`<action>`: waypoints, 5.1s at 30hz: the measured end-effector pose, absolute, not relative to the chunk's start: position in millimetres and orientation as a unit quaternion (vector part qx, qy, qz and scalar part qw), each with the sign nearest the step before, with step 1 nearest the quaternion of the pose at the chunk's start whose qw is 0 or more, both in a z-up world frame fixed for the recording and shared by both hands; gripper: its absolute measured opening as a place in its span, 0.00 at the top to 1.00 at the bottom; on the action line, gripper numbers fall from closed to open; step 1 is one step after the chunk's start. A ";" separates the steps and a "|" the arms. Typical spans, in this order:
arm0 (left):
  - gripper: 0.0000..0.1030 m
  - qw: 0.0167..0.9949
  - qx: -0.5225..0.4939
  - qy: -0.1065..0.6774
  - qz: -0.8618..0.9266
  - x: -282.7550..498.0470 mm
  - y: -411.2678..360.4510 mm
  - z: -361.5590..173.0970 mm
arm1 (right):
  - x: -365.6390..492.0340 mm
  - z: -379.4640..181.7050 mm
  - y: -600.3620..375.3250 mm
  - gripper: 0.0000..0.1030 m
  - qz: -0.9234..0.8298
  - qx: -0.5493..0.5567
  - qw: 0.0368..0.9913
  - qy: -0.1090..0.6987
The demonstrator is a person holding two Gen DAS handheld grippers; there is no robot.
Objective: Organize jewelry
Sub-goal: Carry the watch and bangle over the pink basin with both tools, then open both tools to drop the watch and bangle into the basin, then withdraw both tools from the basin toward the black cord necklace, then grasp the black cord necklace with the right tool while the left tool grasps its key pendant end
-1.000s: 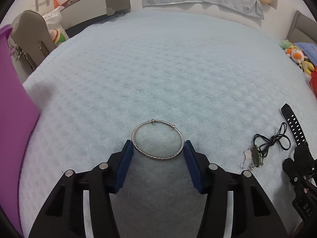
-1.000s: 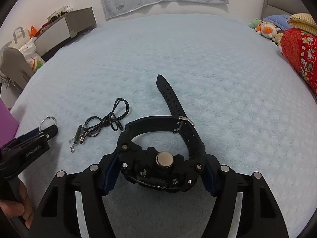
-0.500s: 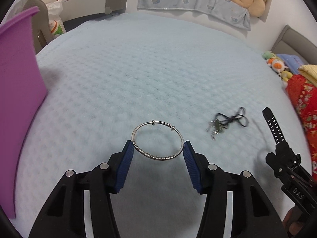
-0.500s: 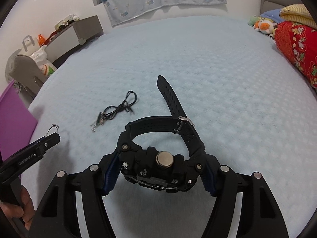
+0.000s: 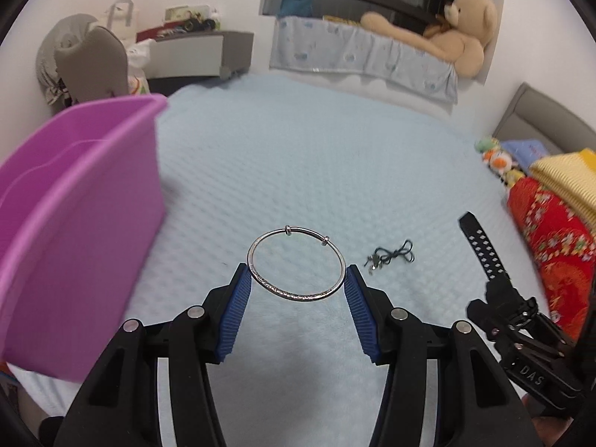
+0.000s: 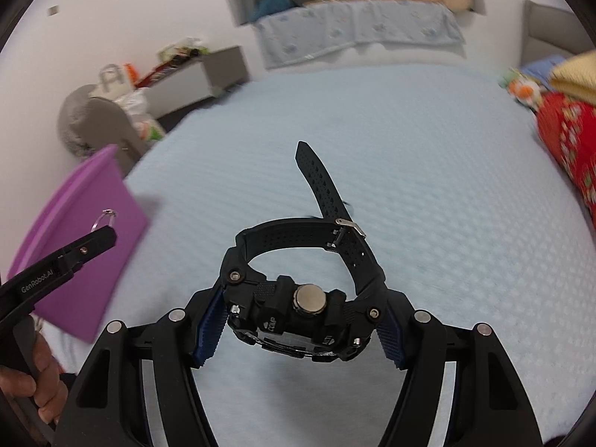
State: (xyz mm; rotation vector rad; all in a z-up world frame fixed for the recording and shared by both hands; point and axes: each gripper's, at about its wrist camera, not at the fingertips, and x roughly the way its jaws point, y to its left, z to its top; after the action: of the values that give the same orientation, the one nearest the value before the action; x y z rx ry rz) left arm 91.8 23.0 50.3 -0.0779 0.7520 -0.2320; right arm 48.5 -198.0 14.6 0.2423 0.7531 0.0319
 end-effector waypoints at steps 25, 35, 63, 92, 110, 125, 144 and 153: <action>0.51 0.923 -0.121 0.356 0.088 96.4 284.1 112.8 | 162.8 119.8 103.8 0.36 0.331 0.007 0.871 0.364; 0.50 0.895 -0.134 0.406 0.130 119.7 311.3 77.4 | 204.5 82.7 167.9 0.36 0.336 -0.053 0.834 0.434; 0.12 0.898 -0.124 0.384 0.176 85.7 303.0 99.7 | 181.7 111.6 143.0 0.32 0.327 -0.037 0.863 0.384; 0.12 0.935 -0.066 0.349 -0.012 51.6 92.5 111.4 | 47.4 78.1 -133.9 0.32 0.153 0.057 0.926 0.341; 0.12 0.907 0.002 0.406 -0.114 154.3 -73.0 -27.6 | 113.9 -46.5 -270.7 0.32 0.076 0.093 0.913 0.391; 0.12 0.898 0.016 0.420 -0.126 203.2 -106.0 -86.4 | 177.5 -96.5 -284.1 0.33 0.090 0.097 0.907 0.401; 0.31 0.891 0.036 0.432 -0.133 215.4 -123.8 -98.5 | 218.5 -111.3 -287.1 0.65 0.094 0.067 0.899 0.423; 0.98 0.879 0.019 0.432 -0.201 216.5 -136.9 -94.2 | 220.6 -111.8 -279.8 0.94 0.102 0.062 0.899 0.421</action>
State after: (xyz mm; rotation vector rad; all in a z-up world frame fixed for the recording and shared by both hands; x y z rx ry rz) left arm 216.5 -136.9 -94.2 0.0405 0.9009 -0.4184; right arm 220.6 -279.8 -111.8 0.1281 0.8725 0.2120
